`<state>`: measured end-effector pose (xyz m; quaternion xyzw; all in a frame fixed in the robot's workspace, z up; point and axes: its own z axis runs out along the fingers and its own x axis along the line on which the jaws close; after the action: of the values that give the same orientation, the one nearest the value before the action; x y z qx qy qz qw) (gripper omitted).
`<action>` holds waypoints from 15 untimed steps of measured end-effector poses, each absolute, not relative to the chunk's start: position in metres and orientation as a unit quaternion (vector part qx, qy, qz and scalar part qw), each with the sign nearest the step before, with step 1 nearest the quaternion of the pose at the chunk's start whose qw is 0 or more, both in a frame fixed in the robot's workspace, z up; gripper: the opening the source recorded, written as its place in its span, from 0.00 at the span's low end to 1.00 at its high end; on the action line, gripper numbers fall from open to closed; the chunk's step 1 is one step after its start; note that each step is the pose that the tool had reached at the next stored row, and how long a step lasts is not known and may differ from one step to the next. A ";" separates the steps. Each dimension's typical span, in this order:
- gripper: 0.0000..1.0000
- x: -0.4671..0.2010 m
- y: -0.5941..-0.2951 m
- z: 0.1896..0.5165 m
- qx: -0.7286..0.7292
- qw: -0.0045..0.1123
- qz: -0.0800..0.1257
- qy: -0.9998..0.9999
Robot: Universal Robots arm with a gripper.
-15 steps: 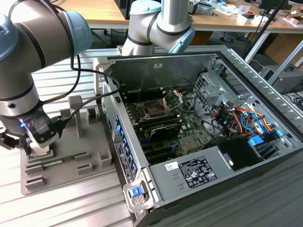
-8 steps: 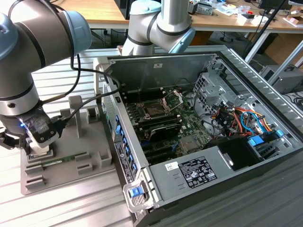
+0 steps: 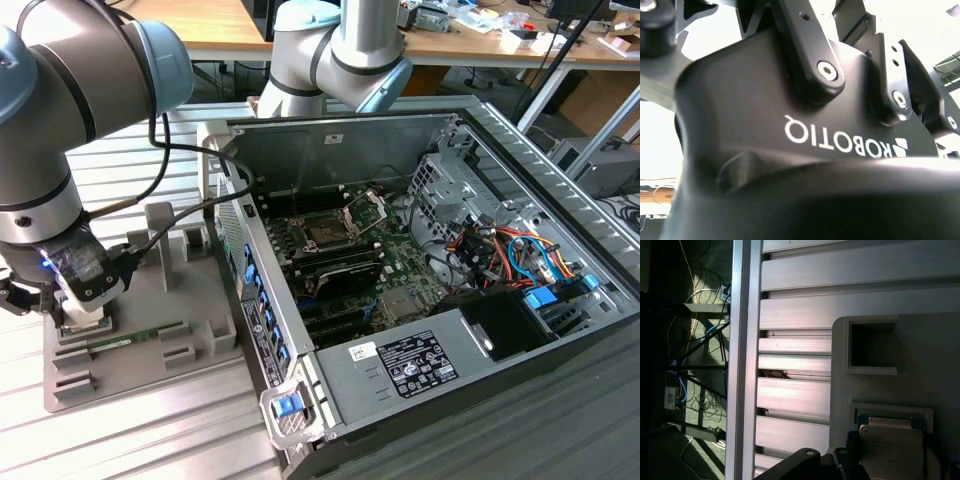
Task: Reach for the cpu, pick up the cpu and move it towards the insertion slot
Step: 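Pick up the cpu and move it towards the insertion slot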
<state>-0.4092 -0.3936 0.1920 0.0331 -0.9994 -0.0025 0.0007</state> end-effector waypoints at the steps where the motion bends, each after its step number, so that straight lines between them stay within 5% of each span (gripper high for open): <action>1: 0.55 -0.409 -0.394 0.192 0.033 0.001 -0.002 -0.999; 15: 0.55 -0.409 -0.394 0.198 0.033 0.001 -0.002 -0.999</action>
<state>-0.4092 -0.3936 0.1984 0.0331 -0.9994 -0.0024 0.0008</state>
